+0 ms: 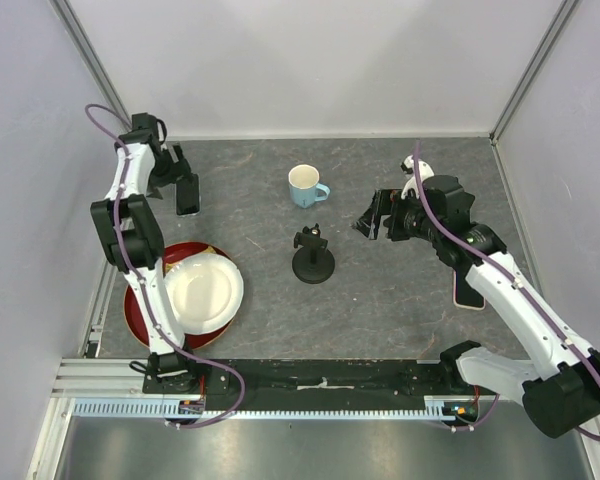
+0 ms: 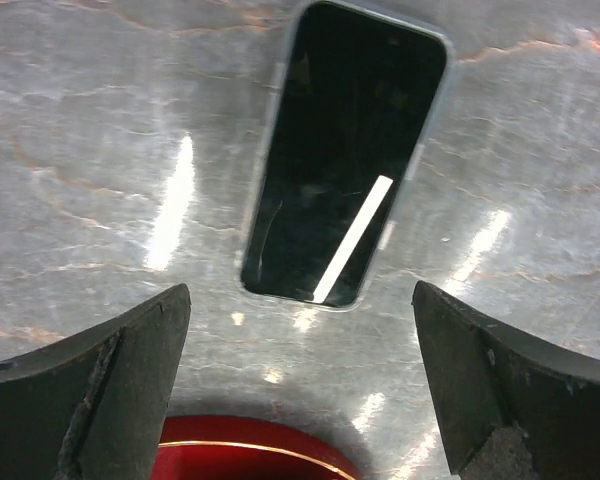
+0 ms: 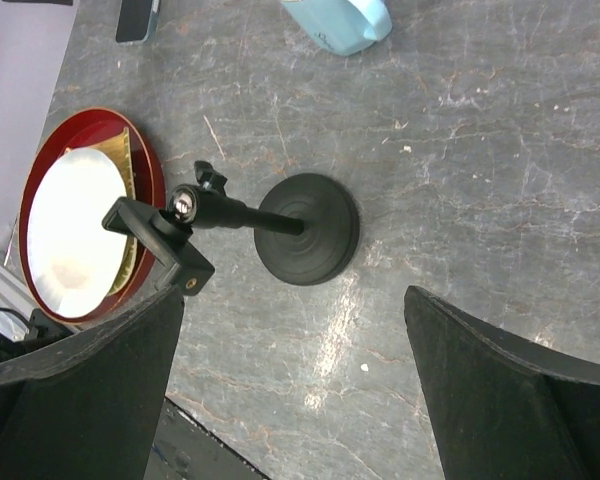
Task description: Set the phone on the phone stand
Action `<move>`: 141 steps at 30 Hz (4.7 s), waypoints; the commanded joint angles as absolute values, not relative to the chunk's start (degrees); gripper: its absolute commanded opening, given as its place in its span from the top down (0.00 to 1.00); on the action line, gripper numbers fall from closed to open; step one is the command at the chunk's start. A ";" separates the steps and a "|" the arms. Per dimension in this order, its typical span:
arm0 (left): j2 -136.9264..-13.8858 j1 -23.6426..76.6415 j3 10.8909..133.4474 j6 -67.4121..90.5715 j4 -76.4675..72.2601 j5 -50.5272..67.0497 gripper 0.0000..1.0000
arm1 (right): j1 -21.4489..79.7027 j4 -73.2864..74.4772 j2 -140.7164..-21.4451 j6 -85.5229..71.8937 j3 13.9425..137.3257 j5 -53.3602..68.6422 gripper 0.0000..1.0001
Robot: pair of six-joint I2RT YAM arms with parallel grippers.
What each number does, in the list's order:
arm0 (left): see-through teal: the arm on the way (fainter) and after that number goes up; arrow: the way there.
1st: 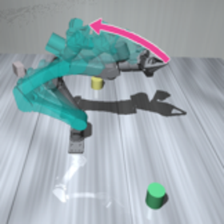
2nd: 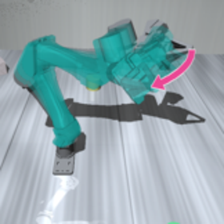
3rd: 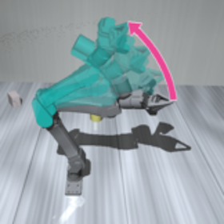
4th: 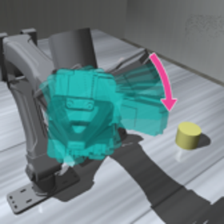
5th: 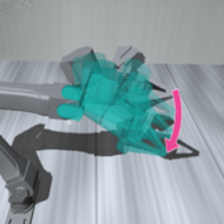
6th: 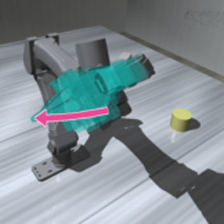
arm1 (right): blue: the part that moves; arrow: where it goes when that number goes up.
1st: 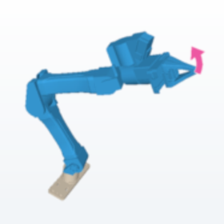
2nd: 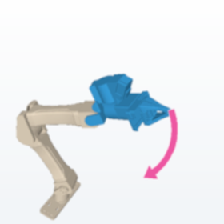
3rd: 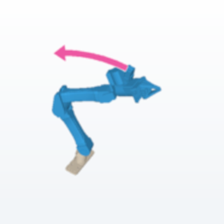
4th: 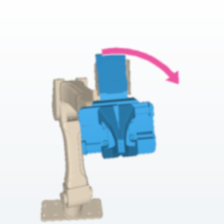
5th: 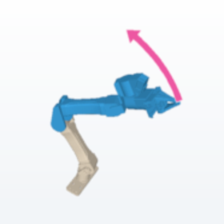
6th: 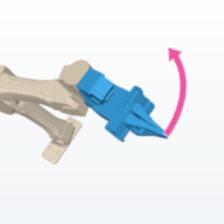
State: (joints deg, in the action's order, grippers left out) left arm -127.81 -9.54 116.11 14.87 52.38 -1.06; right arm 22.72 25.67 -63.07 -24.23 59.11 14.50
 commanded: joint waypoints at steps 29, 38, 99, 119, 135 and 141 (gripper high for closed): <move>-143.44 -11.25 129.90 10.11 58.62 11.52 0.02 | 22.68 16.88 -58.45 -25.40 54.32 17.75 0.02; -145.54 -8.44 133.15 9.41 59.67 1.79 0.00 | 22.68 16.87 -58.18 -25.58 54.05 17.93 0.02; -109.61 -0.88 97.22 22.84 43.95 9.84 0.98 | 22.68 20.83 -57.04 -27.78 55.90 19.25 0.02; -86.93 16.51 94.66 27.60 32.97 13.89 0.98 | 22.76 24.69 -64.77 -25.66 62.92 21.62 0.02; -78.23 24.69 83.61 24.52 19.09 13.98 0.98 | 32.41 22.59 -75.49 -35.94 81.99 3.62 0.10; -75.15 25.31 77.79 24.17 15.21 13.80 0.98 | 36.91 16.88 -81.47 -39.99 87.80 -3.50 0.32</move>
State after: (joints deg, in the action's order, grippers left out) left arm -79.44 24.84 79.46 25.65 24.71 13.58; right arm 35.18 22.20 -78.89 -35.73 83.13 3.90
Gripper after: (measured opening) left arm 0.798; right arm 0.733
